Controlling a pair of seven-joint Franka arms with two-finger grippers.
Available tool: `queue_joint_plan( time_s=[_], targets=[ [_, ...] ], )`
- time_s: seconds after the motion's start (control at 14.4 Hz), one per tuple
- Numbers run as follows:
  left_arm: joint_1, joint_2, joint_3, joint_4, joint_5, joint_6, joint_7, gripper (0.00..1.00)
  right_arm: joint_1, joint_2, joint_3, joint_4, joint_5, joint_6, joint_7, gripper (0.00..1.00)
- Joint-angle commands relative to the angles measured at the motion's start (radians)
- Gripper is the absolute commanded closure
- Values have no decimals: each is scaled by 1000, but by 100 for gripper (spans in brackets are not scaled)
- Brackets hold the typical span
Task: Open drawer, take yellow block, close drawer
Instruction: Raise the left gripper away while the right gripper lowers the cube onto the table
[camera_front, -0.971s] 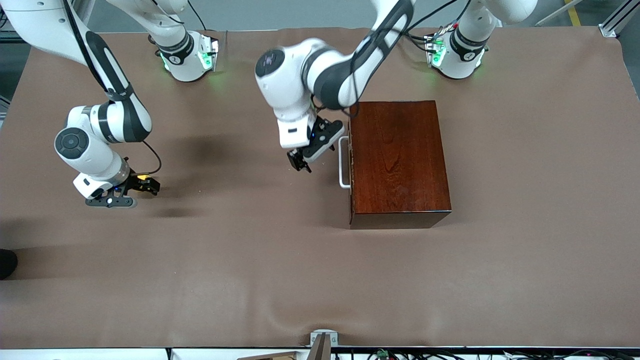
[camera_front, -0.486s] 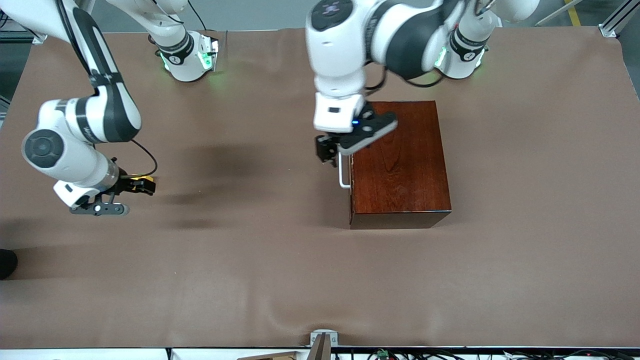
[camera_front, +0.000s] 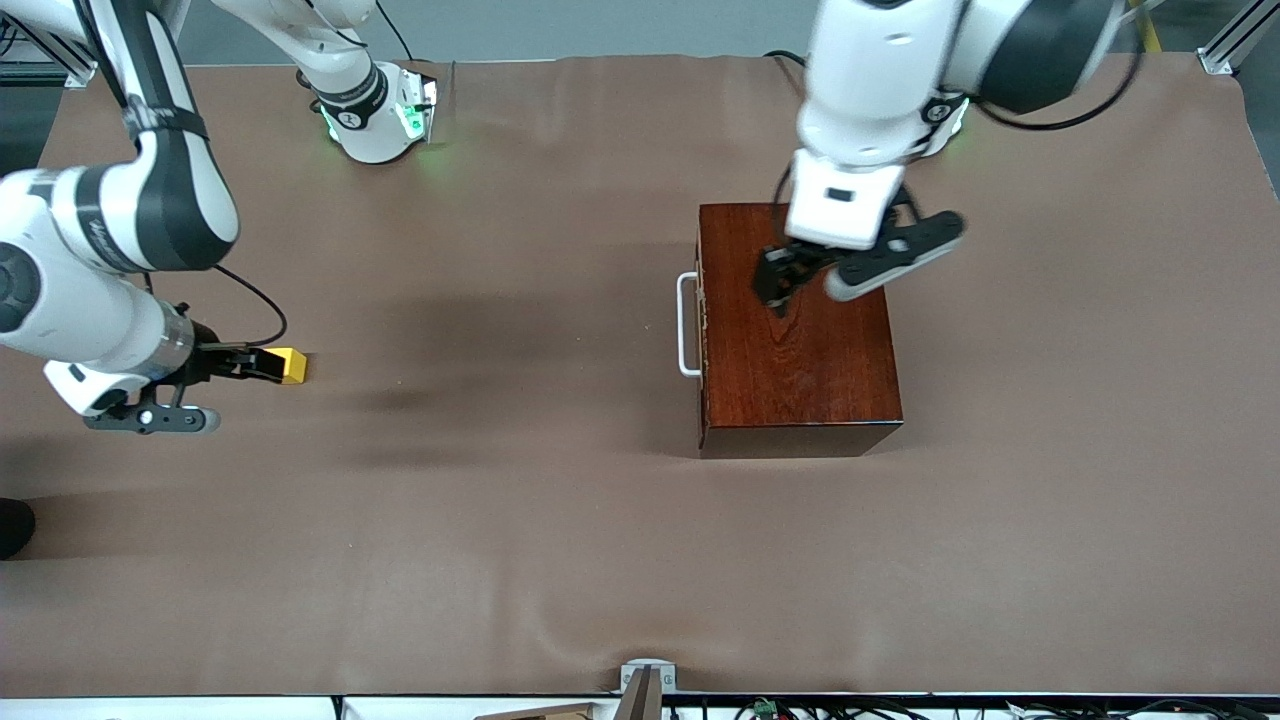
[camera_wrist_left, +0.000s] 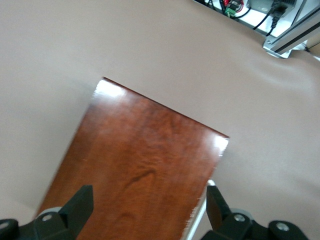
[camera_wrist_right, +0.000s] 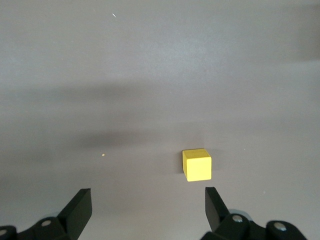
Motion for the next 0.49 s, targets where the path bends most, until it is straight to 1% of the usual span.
queue_joint_plan(
  time_s=[0.0,0.07,0.14,0.21,0.28,0.42],
  targets=[
    [63,-138,-10,-143,-14,10,128,0,22,6,4,137,17,-130,-2,0],
    [95,-171,-11,-171,-14,10,176,0,30,6,6,174,20,-170,-2,0],
    [126,-199,-10,-195,-14,10,231,0,33,6,6,205,41,-213,-2,0],
    [155,-221,-10,-211,-16,5,279,0,31,6,4,240,81,-245,-6,0],
    [190,-238,-11,-218,-16,-7,320,0,31,6,4,266,105,-274,-6,0],
    [247,-245,-10,-208,-16,-51,424,0,33,5,9,296,107,-322,-6,0]
  ],
)
